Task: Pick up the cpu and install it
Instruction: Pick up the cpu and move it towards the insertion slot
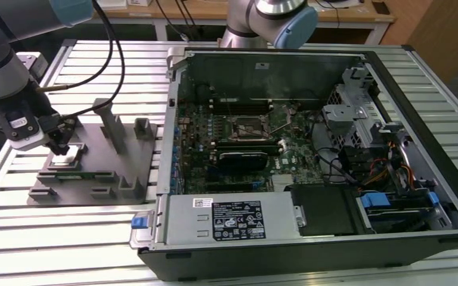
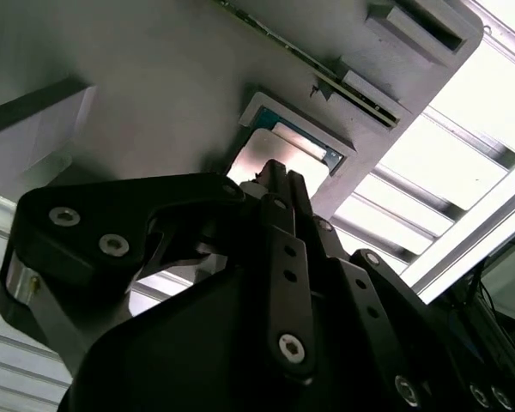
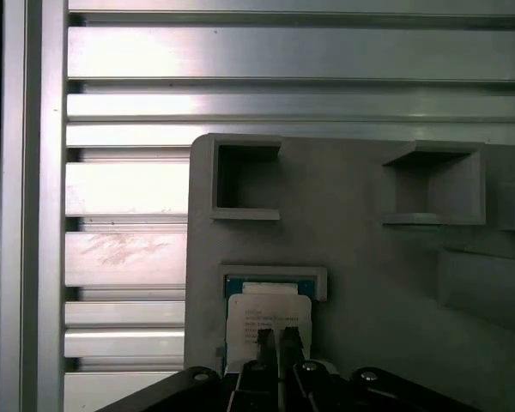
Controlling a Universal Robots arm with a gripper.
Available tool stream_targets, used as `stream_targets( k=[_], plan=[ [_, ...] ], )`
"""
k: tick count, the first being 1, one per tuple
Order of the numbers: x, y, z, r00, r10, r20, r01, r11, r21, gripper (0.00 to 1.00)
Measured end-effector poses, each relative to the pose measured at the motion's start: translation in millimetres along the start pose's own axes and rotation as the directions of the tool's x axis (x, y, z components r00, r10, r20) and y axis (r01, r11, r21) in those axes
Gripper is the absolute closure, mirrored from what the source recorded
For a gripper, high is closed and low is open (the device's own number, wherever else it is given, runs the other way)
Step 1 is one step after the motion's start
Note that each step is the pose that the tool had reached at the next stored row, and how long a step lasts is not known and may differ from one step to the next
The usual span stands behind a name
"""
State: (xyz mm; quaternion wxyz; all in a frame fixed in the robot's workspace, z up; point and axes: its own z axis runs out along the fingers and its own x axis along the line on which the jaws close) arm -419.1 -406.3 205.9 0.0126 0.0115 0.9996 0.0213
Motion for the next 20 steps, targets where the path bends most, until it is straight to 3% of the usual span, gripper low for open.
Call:
stream_targets(
  k=[2, 5, 8, 11, 12, 13, 16, 20],
  plan=[
    [0.0, 0.0, 0.0, 1.0, 0.0, 0.0, 0.0, 1.0, -0.0001, 0.84],
    [0.0, 0.0, 0.0, 1.0, 0.0, 0.0, 0.0, 1.0, 0.0, 0.65],
    [0.0, 0.0, 0.0, 1.0, 0.0, 0.0, 0.0, 1.0, 0.0, 0.59],
    [0.0, 0.0, 0.0, 1.0, 0.0, 0.0, 0.0, 1.0, -0.0001, 0.42],
    [0.0, 0.0, 0.0, 1.0, 0.0, 0.0, 0.0, 1.0, 0.0, 0.42],
    [0.0, 0.0, 0.0, 1.0, 0.0, 0.0, 0.0, 1.0, -0.0001, 0.35],
    [0.0, 0.0, 0.9, 1.0, 0.001, 0.0005, -0.001, 1.0, -0.0004, 0.35],
    [0.1, -0.2, 4.2, 0.9993, 0.038, 0.0017, -0.038, 0.9993, 0.0008, 0.35]
  ],
)
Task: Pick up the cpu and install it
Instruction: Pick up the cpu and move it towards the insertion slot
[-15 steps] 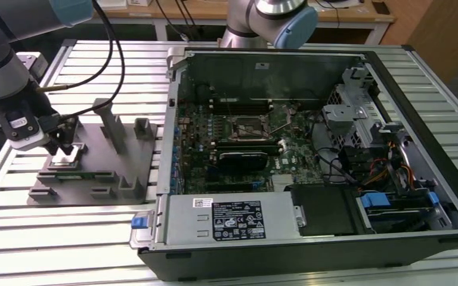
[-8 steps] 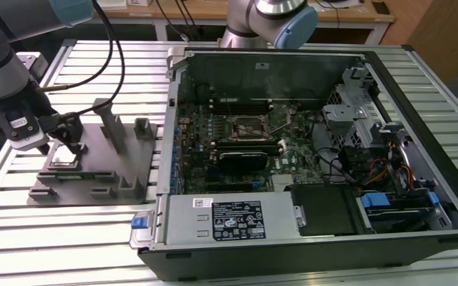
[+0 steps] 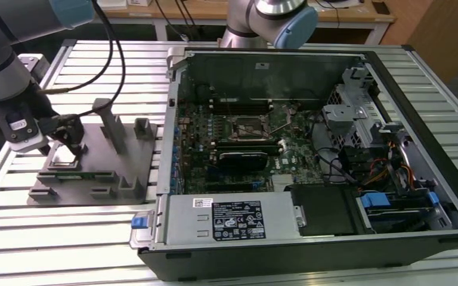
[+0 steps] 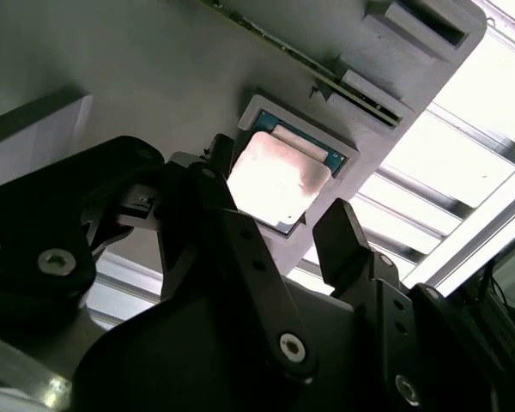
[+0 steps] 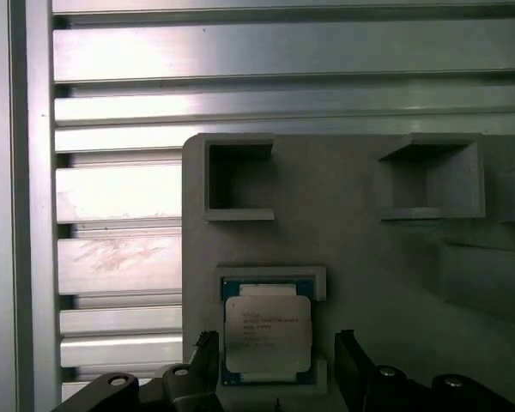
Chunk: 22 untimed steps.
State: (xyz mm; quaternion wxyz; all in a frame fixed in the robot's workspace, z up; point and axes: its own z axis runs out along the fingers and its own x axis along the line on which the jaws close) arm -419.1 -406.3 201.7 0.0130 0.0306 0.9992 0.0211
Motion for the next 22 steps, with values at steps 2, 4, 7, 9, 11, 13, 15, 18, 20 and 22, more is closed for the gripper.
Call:
stream_targets(
  k=[2, 4, 7, 9, 11, 13, 15, 18, 20, 22],
  plan=[
    [0.0, -0.1, 2.1, 0.9999, 0.012, 0.0005, -0.012, 0.9999, 0.0003, 0.35],
    [0.1, -0.2, 3.6, 0.9998, 0.019, 0.0008, -0.019, 0.9998, 0.0005, 0.35],
    [0.1, -0.3, 6.3, 0.9996, 0.028, 0.0012, -0.028, 0.9996, 0.0007, 0.35],
    [0.2, -0.2, 8.5, 0.9995, 0.03, 0.0013, -0.03, 0.9995, 0.0008, 0.35],
    [0.4, 0.6, 10.2, 0.9995, 0.031, 0.0013, -0.031, 0.9995, 0.0008, 0.35],
    [0.4, 1.5, 11.2, 0.9995, 0.03, 0.0012, -0.03, 0.9995, 0.0009, 0.35],
    [0.5, 2.3, 12.0, 0.9995, 0.03, 0.0013, -0.03, 0.9995, 0.0008, 0.35],
    [0.5, 2.7, 13.2, 0.9996, 0.03, 0.0012, -0.03, 0.9996, 0.0008, 0.35],
    [0.6, 2.8, 13.9, 0.9996, 0.027, 0.0011, -0.027, 0.9996, 0.0005, 0.35],
    [0.8, 2.7, 14.7, 0.9997, 0.023, 0.001, -0.023, 0.9997, -0.0004, 0.35]
  ],
)
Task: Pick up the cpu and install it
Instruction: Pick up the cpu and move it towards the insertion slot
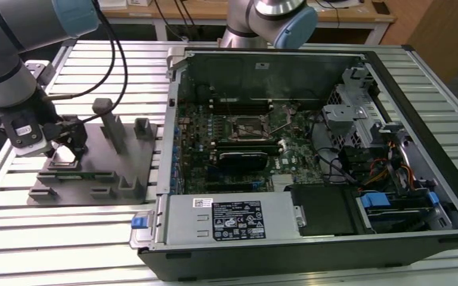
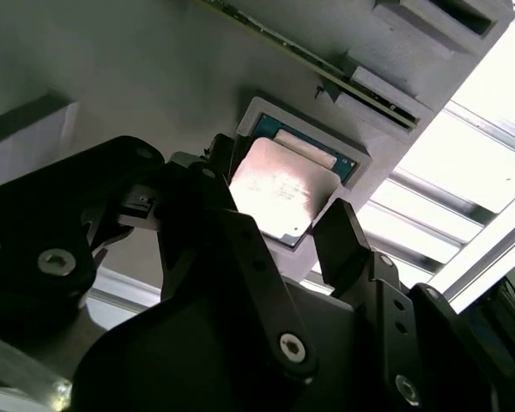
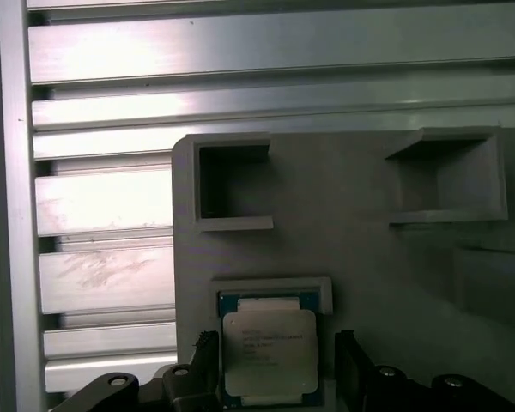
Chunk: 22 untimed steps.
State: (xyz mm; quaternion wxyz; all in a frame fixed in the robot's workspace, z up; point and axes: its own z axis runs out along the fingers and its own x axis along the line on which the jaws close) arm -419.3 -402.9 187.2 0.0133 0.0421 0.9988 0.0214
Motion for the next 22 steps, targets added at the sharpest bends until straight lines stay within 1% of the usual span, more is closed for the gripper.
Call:
stream_targets(
  k=[6, 10, 15, 22],
  plan=[
    [2.5, -0.3, 1.8, 1.0, -0.009, -0.0005, 0.009, 1.0, -0.0025, 0.35],
    [2.9, 0.7, 3.8, 0.9999, -0.014, -0.001, 0.014, 0.9999, -0.0026, 0.35],
    [3.3, 4.3, 5.9, 0.9996, -0.03, -0.0014, 0.03, 0.9995, -0.0032, 0.35],
    [3.4, 4.5, 6.8, 0.9994, -0.033, -0.0018, 0.033, 0.9994, -0.0031, 0.35]
  ],
)
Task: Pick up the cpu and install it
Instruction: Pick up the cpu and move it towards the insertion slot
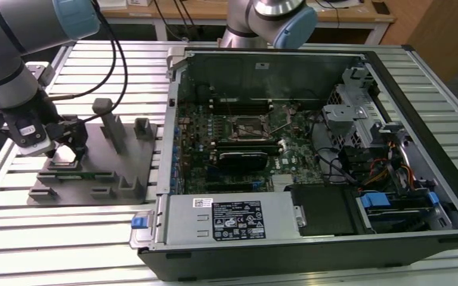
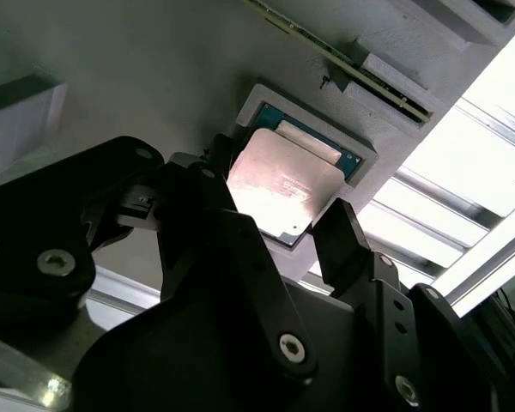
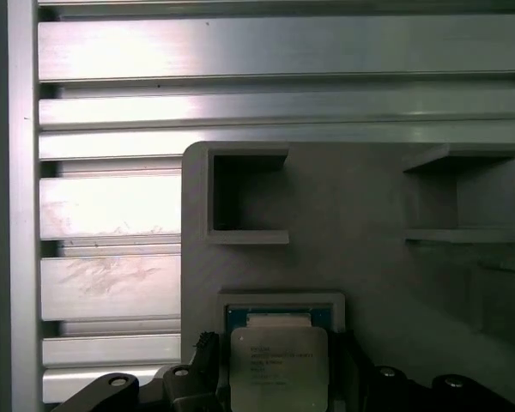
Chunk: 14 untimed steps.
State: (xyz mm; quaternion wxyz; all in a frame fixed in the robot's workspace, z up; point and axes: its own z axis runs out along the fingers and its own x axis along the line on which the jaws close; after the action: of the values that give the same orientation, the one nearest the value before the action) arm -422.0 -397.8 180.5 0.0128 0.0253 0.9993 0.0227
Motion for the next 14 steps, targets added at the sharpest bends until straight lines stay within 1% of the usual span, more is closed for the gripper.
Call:
stream_targets(
  k=[6, 7, 8, 13, 14],
  plan=[
    [0.0, 0.0, 0.2, 1.0, 0.0, 0.0, 0.0, 1.0, 0.0, 0.35],
    [0.0, 0.0, 0.2, 1.0, 0.0, 0.0, 0.0, 1.0, 0.0, 0.36],
    [0.0, 0.0, 0.3, 1.0, 0.0, 0.0002, 0.0, 1.0, 0.0, 0.43],
    [0.0, 0.0, 0.5, 1.0, 0.0, 0.0001, 0.0, 1.0, 0.0, 0.45],
    [-0.1, 0.1, -1.5, 1.0, 0.0, 0.0003, 0.0, 1.0, -0.0002, 0.45]
  ],
)
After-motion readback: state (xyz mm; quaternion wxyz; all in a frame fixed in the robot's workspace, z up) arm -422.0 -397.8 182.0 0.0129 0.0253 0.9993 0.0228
